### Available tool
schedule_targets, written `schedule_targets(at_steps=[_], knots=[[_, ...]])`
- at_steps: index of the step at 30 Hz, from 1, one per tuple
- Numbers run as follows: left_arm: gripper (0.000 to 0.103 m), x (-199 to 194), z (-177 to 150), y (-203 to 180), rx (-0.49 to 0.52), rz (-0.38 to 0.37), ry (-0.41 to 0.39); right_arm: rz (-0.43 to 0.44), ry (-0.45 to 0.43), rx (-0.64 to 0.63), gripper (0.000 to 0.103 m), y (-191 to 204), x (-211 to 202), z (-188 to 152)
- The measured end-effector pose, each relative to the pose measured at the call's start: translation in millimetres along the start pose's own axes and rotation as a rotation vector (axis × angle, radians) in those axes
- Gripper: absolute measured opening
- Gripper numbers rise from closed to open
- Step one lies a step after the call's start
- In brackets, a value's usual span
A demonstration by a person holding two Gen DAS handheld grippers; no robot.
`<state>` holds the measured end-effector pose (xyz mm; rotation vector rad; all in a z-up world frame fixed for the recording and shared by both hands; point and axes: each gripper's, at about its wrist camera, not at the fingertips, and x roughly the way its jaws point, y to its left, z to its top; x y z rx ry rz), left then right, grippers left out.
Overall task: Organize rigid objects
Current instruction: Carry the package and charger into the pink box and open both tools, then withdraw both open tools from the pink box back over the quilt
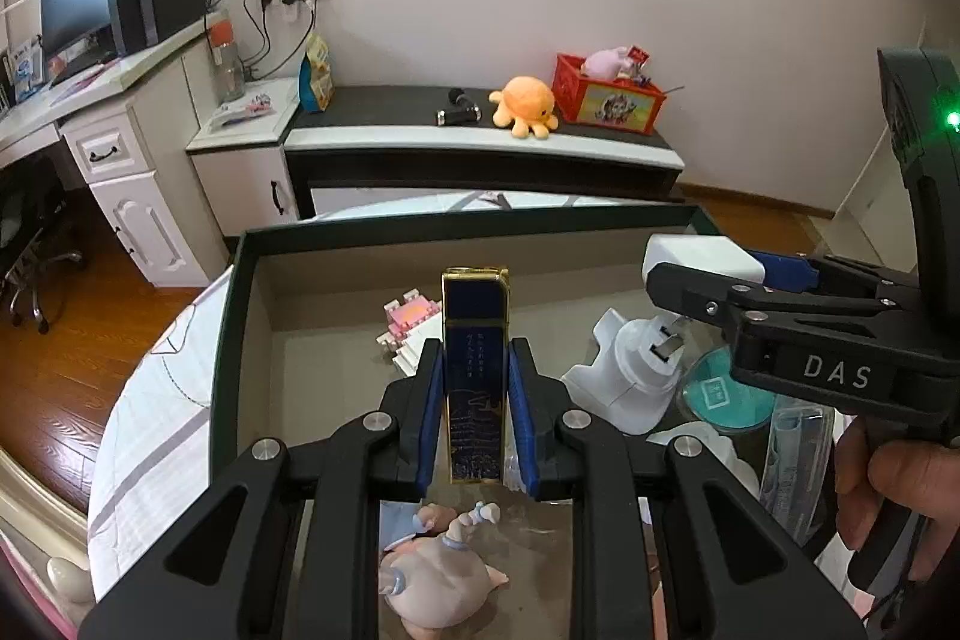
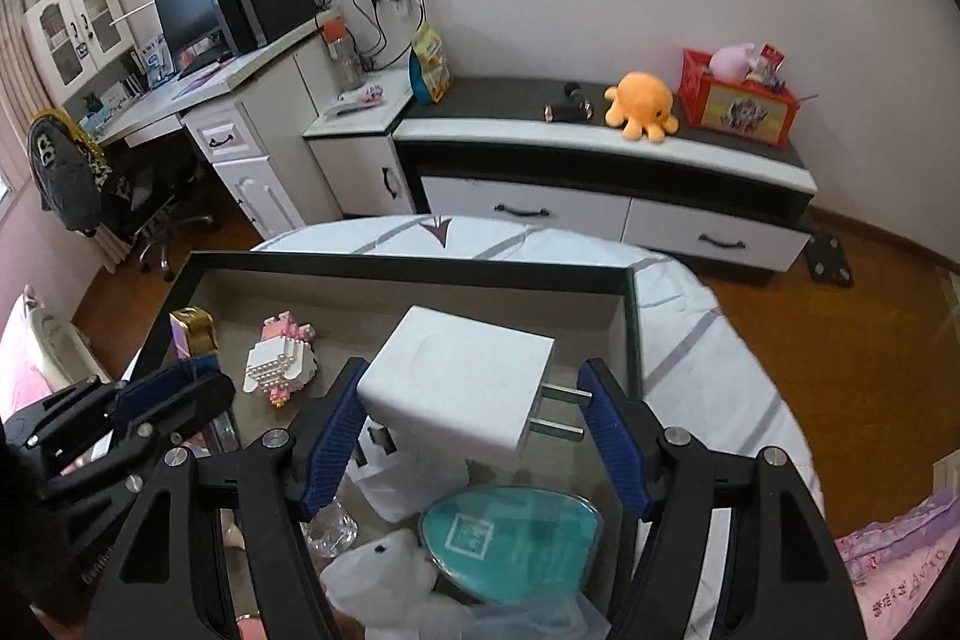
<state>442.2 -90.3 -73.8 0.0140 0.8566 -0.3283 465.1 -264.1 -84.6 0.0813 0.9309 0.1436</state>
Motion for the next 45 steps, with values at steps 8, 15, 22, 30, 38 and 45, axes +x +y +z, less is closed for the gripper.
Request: schedule_targets(at_steps=[8,15,22,30,38,45], knots=[[0.102,-30,-8,-1,0.002,0.081,-0.080,0.027,0.001,0.017,0.085,5,-9,-9],[0.103,-96,-29,4,-0.035,0.076,-0.187,0.182,-0.124,0.115,0.103,10,-62,-28],[0.103,-168,-68,5,-0.080,0.093,-0.258,0.161,-0.264,0.088,0.103,35,-140,-71],[0.103,-222,-113,-9,-0.084,0.133,-0.294,0.056,-0.374,0.048,0.103,51,-218,-137],[0.103,-262,-154,-25,-0.088,0.163,-0.326,-0.082,-0.476,-0.005,0.103,71,-267,-195],[0.103,-280,-186,-34,-0.095,0.179,-0.337,-0.115,-0.495,0.008,0.103,74,-289,-230]])
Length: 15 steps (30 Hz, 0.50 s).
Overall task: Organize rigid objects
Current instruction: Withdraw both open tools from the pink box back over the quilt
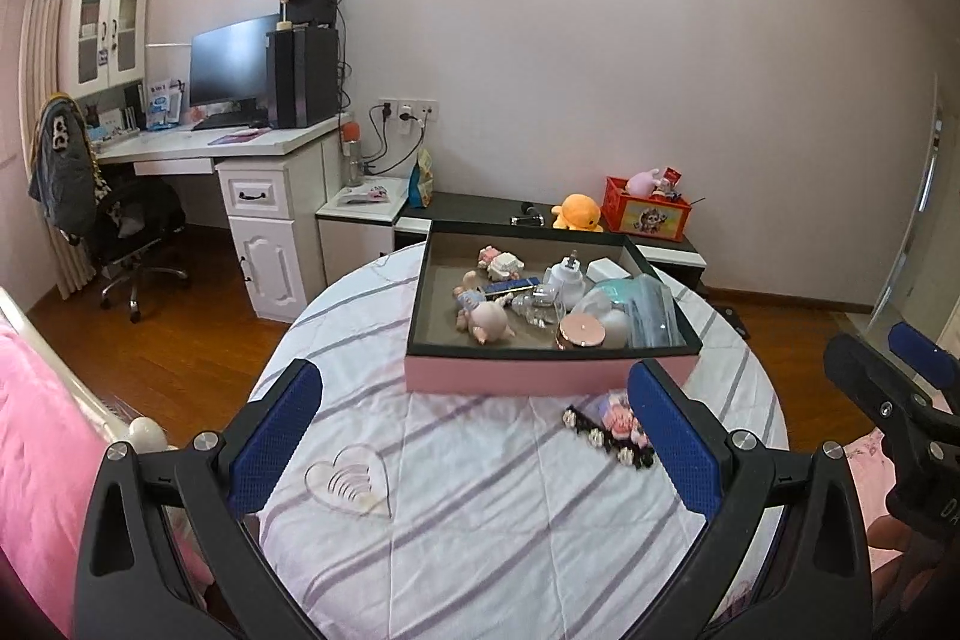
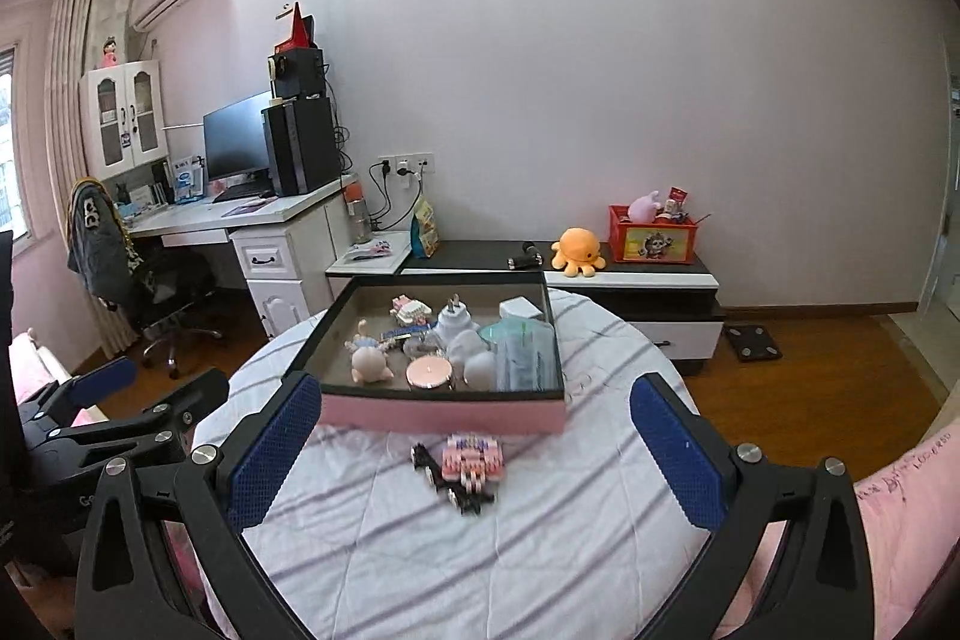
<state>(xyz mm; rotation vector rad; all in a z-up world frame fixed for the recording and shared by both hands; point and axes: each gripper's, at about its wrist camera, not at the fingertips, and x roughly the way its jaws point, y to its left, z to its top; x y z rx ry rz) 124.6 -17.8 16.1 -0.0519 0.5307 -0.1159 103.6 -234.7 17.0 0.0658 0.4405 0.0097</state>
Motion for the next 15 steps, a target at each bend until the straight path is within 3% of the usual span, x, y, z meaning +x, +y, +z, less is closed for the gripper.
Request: schedule_targets(at_steps=[15], knots=[[0.103,-15,-21,-6,0.002,-0.007,0.022,-0.002,0.018,0.031,0.103,-6,-19,-18]])
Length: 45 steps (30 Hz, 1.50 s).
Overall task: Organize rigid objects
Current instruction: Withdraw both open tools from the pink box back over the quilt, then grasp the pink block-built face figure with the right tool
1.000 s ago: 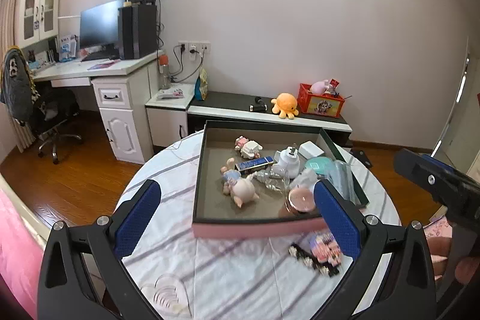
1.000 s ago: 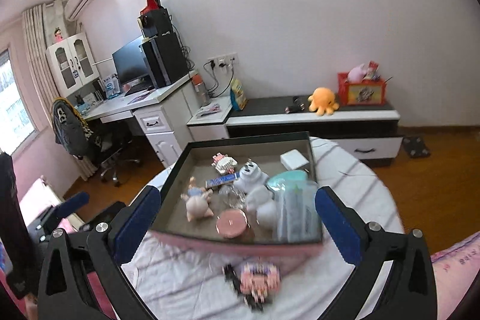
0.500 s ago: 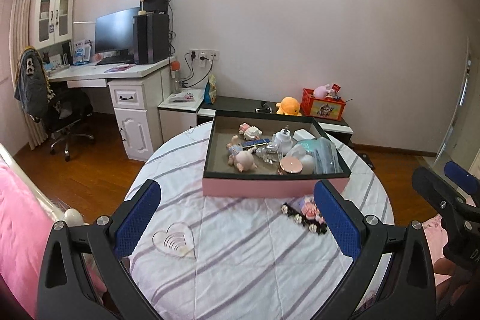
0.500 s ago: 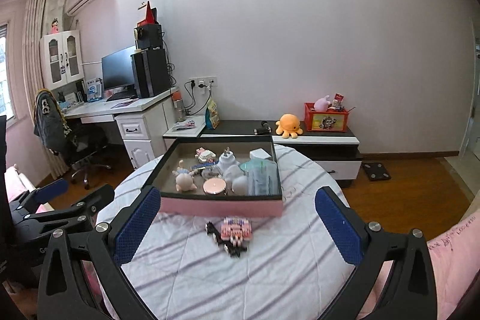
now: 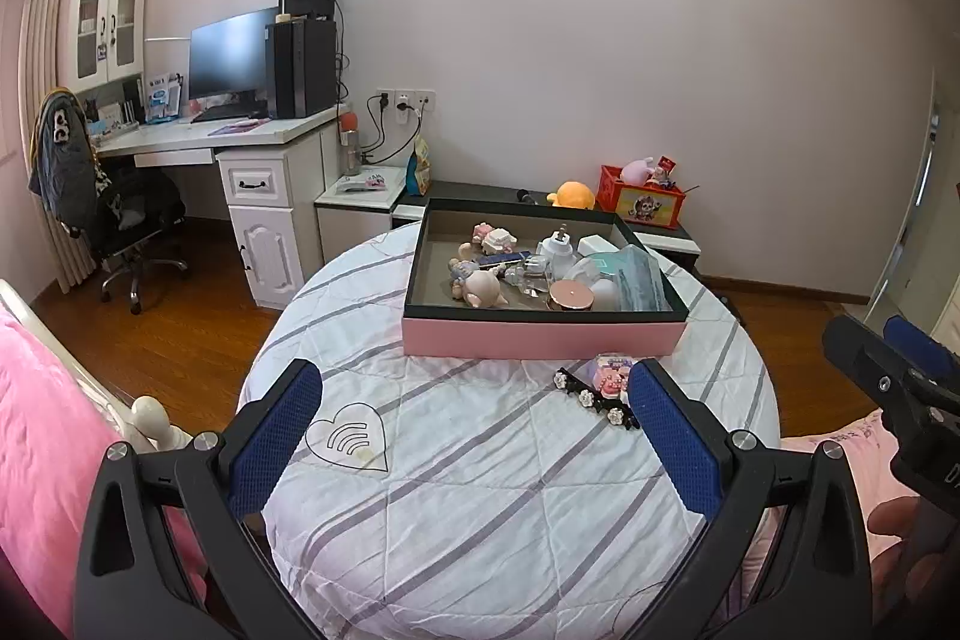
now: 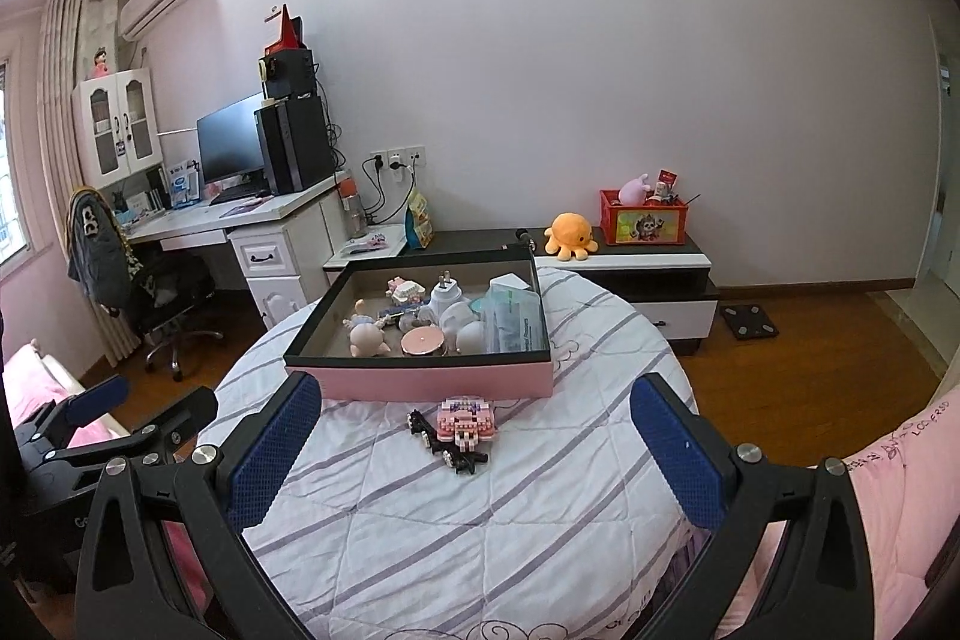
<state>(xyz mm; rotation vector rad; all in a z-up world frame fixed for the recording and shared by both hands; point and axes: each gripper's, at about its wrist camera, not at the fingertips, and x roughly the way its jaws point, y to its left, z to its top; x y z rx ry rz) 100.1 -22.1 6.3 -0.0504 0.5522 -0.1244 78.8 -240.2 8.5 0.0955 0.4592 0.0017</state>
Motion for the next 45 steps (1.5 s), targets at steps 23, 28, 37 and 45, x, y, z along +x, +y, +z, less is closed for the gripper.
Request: schedule_targets(at_steps=[23,28,37,45], knots=[[0.103,54,-23,-7,0.003,-0.008,0.137,-0.026,0.200,0.026,0.103,-28,65,-25],[0.103,78,-27,-7,0.010,0.005,0.174,0.009,0.279,0.022,0.103,-28,104,-36],[0.103,129,-36,0,-0.006,0.031,0.254,0.057,0.415,0.023,0.103,-25,186,-44],[0.103,156,-39,0,-0.005,0.051,0.298,0.079,0.487,0.007,0.092,-16,235,-53]])
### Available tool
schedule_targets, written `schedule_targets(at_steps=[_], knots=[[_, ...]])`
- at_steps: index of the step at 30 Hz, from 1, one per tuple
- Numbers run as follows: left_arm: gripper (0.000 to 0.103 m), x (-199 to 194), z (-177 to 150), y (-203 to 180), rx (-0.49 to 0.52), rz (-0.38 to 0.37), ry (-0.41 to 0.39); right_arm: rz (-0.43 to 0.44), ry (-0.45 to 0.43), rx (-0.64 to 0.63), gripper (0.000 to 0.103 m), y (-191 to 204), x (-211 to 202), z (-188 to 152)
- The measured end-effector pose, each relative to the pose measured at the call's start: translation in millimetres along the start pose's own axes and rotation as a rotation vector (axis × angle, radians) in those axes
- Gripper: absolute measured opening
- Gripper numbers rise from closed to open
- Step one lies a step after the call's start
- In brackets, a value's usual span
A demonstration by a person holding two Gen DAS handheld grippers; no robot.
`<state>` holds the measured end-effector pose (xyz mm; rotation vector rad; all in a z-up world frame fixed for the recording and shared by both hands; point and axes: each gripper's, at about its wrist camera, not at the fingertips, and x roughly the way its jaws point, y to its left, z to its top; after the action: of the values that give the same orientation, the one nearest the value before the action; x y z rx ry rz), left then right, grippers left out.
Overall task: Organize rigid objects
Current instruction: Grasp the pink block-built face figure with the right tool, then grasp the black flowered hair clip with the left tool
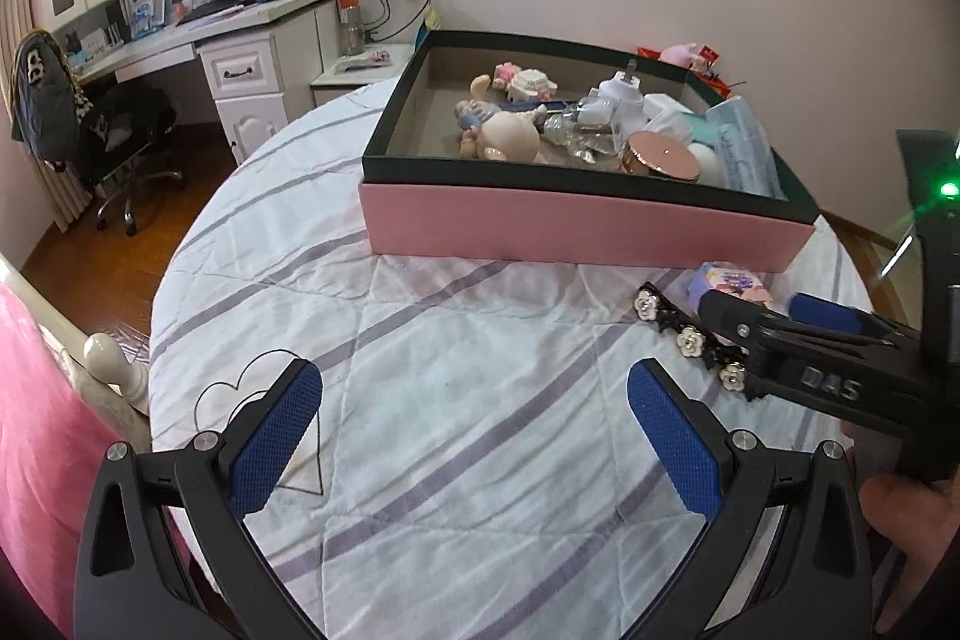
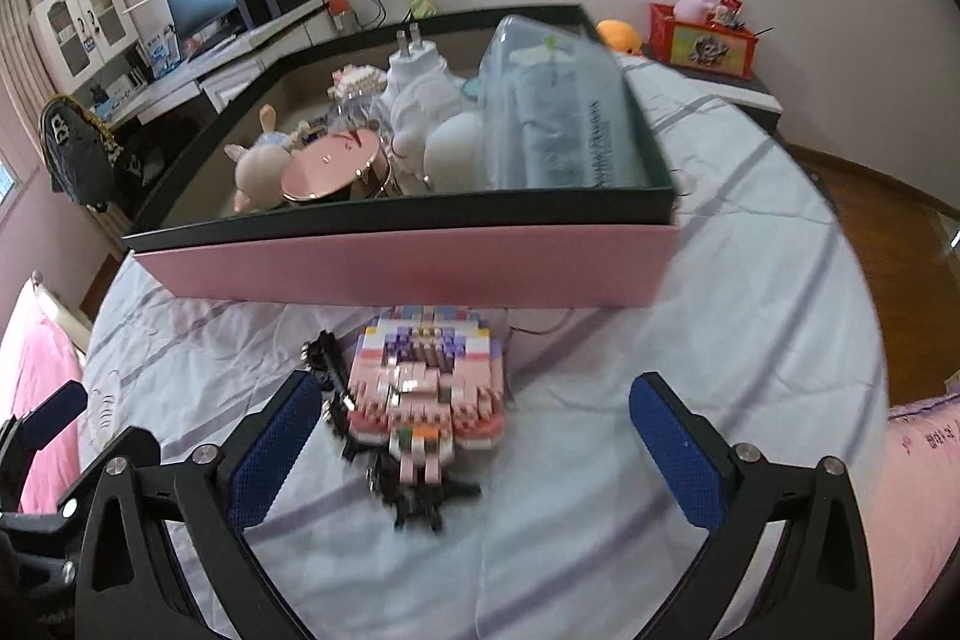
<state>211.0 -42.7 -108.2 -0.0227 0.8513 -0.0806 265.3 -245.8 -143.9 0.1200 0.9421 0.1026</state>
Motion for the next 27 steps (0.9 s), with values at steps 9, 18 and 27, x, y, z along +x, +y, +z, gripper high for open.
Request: schedule_targets(at_steps=[9,18,27], knots=[[0.103,13,5,-23,0.021,-0.044,0.022,-0.035,-0.028,-0.035,0.056,-25,-7,-3],[0.103,29,13,-70,0.058,-0.157,0.062,-0.096,-0.048,-0.029,0.056,-56,-23,-11],[0.097,65,16,-96,0.080,-0.095,0.114,-0.086,-0.051,-0.013,0.056,-71,-27,-17]])
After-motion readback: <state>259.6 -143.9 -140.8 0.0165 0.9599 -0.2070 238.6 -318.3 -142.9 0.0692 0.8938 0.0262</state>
